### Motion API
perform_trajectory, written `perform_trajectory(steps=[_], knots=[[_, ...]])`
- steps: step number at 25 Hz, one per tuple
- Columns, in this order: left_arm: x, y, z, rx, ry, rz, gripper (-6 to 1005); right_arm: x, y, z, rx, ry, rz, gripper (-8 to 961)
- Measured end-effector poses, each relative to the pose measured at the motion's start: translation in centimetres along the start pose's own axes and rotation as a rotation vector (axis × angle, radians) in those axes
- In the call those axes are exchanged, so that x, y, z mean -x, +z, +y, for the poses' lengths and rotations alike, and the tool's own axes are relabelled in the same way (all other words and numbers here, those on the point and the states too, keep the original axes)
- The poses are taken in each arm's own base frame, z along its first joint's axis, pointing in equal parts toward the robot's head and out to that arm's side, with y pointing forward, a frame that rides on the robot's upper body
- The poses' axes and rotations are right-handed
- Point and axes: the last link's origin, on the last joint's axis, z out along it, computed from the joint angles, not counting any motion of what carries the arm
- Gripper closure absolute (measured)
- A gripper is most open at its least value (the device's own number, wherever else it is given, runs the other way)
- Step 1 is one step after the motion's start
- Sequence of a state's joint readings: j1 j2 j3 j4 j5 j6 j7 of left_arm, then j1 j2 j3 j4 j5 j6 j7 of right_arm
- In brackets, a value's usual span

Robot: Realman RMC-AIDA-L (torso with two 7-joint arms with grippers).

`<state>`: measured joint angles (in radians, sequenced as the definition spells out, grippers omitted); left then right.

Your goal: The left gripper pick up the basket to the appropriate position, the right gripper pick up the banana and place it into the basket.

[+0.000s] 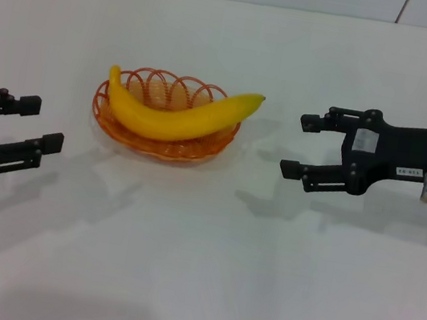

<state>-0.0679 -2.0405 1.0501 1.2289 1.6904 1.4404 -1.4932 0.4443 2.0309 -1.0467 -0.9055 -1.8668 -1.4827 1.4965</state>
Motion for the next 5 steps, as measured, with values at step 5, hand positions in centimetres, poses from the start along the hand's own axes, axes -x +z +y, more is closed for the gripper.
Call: perform_trajectory(steps=[5], knots=[[0.01,0.50,-0.08,0.013,-0.008,0.002,352,-0.25,0.00,0.04,0.002,-0.003,0.002,92]])
